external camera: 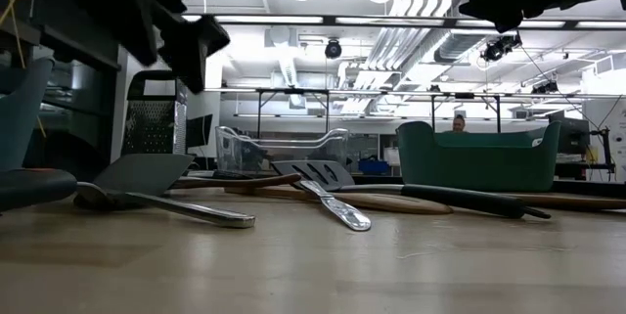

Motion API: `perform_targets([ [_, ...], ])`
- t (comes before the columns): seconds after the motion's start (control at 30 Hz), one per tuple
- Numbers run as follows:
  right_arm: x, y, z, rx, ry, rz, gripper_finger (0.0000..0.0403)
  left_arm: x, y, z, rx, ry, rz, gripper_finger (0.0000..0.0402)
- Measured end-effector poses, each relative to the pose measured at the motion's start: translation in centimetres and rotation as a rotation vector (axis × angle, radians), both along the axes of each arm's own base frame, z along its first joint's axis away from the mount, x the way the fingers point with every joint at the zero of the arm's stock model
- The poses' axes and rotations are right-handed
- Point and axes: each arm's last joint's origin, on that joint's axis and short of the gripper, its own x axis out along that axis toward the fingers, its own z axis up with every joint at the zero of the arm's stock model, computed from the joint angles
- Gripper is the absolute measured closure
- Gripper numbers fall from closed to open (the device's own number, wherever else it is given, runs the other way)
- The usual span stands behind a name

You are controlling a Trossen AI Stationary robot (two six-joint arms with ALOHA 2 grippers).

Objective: Pick & Place Kitchen Items
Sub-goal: Put the left dinner knife into the green bin

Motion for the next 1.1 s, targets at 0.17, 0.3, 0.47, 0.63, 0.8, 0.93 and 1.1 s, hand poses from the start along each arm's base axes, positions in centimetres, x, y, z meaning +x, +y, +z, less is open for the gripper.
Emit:
perform_targets([
  [0.17, 0.0, 0.0, 0.0, -0.001, -0.001, -0.001, 0.0208, 0.3, -1.6, -2.1, 0.063, 0.069, -0.050, 0.0138],
  [0.3, 0.0, 0.0, 0.0, -0.001, -0.001, 0.000, 0.0208, 0.6, -2.2, -3.1, 0.107, 0.074, -0.082, 0.0138],
  [0.47, 0.0, 0.0, 0.0, -0.001, -0.001, -0.001, 0.0208, 1.0, -2.3, -3.9, 0.124, 0.080, -0.079, 0.0138],
  [0.63, 0.0, 0.0, 0.0, -0.001, -0.001, -0.001, 0.0208, 1.5, -2.5, -5.0, 0.138, 0.102, -0.077, 0.0138],
  [0.8, 0.0, 0.0, 0.0, 0.000, -0.001, -0.001, 0.0208, 1.8, -2.6, -5.9, 0.144, 0.115, -0.077, 0.0138],
  [0.93, 0.0, 0.0, 0.0, -0.001, -0.001, -0.001, 0.0208, 2.1, -2.7, -6.5, 0.146, 0.121, -0.078, 0.0138],
  [1.1, 0.0, 0.0, 0.0, 0.000, 0.000, -0.001, 0.0208, 2.2, -2.8, -7.1, 0.163, 0.136, -0.098, 0.0138],
])
